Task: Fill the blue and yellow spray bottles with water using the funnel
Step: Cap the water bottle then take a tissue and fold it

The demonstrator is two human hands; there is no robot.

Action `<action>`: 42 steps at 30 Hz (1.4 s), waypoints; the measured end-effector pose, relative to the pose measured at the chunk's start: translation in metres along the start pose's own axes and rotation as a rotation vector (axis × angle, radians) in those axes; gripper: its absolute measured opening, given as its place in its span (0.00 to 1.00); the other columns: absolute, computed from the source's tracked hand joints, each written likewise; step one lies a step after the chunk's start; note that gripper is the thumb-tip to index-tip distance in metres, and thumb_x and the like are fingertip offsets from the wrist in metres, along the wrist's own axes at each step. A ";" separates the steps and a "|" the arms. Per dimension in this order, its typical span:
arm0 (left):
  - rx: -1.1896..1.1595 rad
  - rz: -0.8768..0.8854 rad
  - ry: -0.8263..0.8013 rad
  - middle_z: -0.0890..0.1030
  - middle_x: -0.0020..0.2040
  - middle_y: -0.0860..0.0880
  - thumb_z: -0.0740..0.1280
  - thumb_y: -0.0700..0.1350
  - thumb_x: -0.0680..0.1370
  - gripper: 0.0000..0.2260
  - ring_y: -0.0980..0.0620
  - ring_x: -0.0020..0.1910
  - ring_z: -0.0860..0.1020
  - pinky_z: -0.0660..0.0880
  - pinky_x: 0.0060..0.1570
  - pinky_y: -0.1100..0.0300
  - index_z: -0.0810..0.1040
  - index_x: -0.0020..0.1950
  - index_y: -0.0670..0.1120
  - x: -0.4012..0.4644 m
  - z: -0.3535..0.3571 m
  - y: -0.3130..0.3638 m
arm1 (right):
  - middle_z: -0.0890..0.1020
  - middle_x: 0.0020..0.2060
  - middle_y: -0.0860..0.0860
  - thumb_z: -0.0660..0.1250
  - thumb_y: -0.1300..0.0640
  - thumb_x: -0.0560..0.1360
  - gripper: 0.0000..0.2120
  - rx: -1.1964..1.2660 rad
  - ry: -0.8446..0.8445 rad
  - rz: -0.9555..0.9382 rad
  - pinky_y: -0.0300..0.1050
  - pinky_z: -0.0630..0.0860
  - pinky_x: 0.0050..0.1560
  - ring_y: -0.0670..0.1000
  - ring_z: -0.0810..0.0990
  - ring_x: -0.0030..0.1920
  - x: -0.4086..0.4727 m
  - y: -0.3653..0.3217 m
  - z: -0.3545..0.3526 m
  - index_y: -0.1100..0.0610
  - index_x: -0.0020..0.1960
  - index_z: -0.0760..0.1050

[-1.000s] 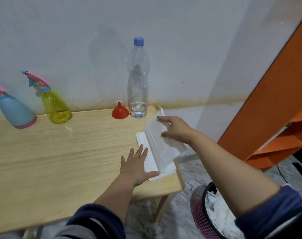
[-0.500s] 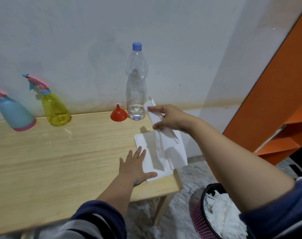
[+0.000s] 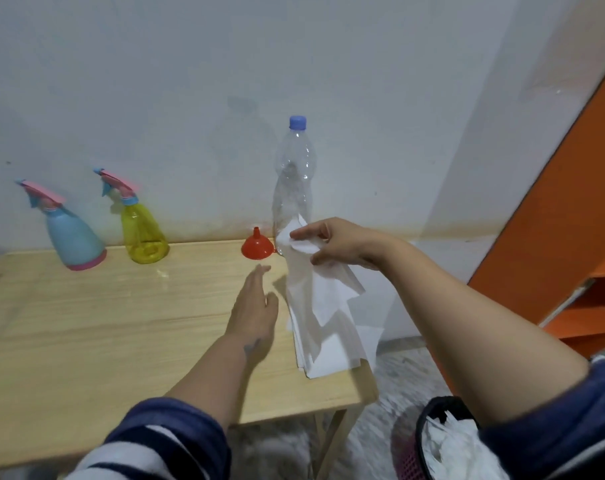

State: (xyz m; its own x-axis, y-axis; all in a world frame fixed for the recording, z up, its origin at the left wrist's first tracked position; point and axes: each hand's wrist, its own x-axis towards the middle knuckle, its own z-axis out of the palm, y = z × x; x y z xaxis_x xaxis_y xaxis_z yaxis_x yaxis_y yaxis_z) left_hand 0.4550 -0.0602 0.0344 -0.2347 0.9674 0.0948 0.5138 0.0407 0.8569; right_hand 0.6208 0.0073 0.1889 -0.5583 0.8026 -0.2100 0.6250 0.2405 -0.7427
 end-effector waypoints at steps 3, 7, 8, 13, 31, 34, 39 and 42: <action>-0.127 0.114 0.134 0.71 0.59 0.60 0.57 0.46 0.79 0.12 0.60 0.59 0.68 0.69 0.57 0.55 0.64 0.62 0.57 -0.003 -0.037 0.037 | 0.73 0.68 0.49 0.61 0.71 0.71 0.30 -0.029 -0.085 -0.036 0.47 0.72 0.67 0.50 0.73 0.67 0.002 -0.011 0.011 0.48 0.68 0.74; -0.192 0.141 0.189 0.77 0.55 0.55 0.59 0.52 0.79 0.06 0.55 0.54 0.74 0.68 0.48 0.58 0.67 0.56 0.57 -0.019 -0.073 0.048 | 0.74 0.68 0.49 0.58 0.72 0.70 0.30 0.010 -0.188 -0.114 0.49 0.68 0.71 0.48 0.70 0.69 0.007 -0.035 0.029 0.50 0.66 0.75; -0.196 0.138 0.205 0.78 0.52 0.54 0.59 0.54 0.78 0.06 0.54 0.51 0.76 0.69 0.47 0.58 0.68 0.54 0.58 -0.024 -0.082 0.048 | 0.76 0.66 0.50 0.58 0.73 0.70 0.30 0.029 -0.205 -0.134 0.49 0.69 0.70 0.49 0.72 0.68 0.009 -0.043 0.033 0.51 0.66 0.75; -0.160 0.124 0.309 0.77 0.43 0.55 0.63 0.47 0.76 0.07 0.48 0.43 0.77 0.70 0.42 0.56 0.71 0.51 0.57 -0.043 -0.126 0.036 | 0.80 0.61 0.51 0.58 0.72 0.69 0.28 0.052 -0.228 -0.195 0.54 0.73 0.66 0.56 0.78 0.62 0.020 -0.081 0.054 0.47 0.60 0.78; 0.249 -0.019 0.153 0.76 0.60 0.53 0.67 0.37 0.76 0.14 0.55 0.61 0.74 0.64 0.58 0.69 0.79 0.62 0.46 0.004 -0.298 -0.137 | 0.80 0.59 0.51 0.55 0.71 0.72 0.23 -0.163 0.096 -0.142 0.39 0.72 0.57 0.50 0.77 0.61 0.167 -0.133 0.241 0.55 0.57 0.81; 0.348 -0.052 0.052 0.74 0.64 0.57 0.70 0.41 0.75 0.19 0.57 0.63 0.73 0.63 0.57 0.69 0.76 0.66 0.50 0.020 -0.317 -0.175 | 0.77 0.61 0.53 0.56 0.68 0.73 0.22 -0.360 0.127 -0.178 0.51 0.74 0.60 0.57 0.75 0.63 0.204 -0.140 0.273 0.55 0.61 0.78; 0.523 -0.112 -0.035 0.65 0.73 0.57 0.69 0.48 0.76 0.27 0.54 0.69 0.68 0.68 0.63 0.59 0.66 0.74 0.52 0.047 -0.327 -0.217 | 0.69 0.67 0.51 0.57 0.65 0.74 0.27 -0.657 0.085 -0.129 0.53 0.68 0.59 0.58 0.66 0.66 0.247 -0.145 0.315 0.50 0.72 0.66; 0.722 -0.170 -0.115 0.59 0.77 0.55 0.64 0.55 0.78 0.30 0.49 0.73 0.61 0.64 0.67 0.51 0.58 0.77 0.52 0.058 -0.329 -0.232 | 0.65 0.72 0.51 0.58 0.63 0.75 0.29 -0.701 0.055 -0.102 0.56 0.61 0.68 0.58 0.62 0.69 0.262 -0.139 0.333 0.50 0.75 0.61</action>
State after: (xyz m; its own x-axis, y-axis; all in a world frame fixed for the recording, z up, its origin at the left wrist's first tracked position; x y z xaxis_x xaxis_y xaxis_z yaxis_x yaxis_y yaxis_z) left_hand 0.0510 -0.0952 0.0081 -0.2917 0.9516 -0.0966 0.9010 0.3073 0.3063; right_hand 0.2053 0.0024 0.0253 -0.6160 0.7793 -0.1155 0.7853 0.5957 -0.1690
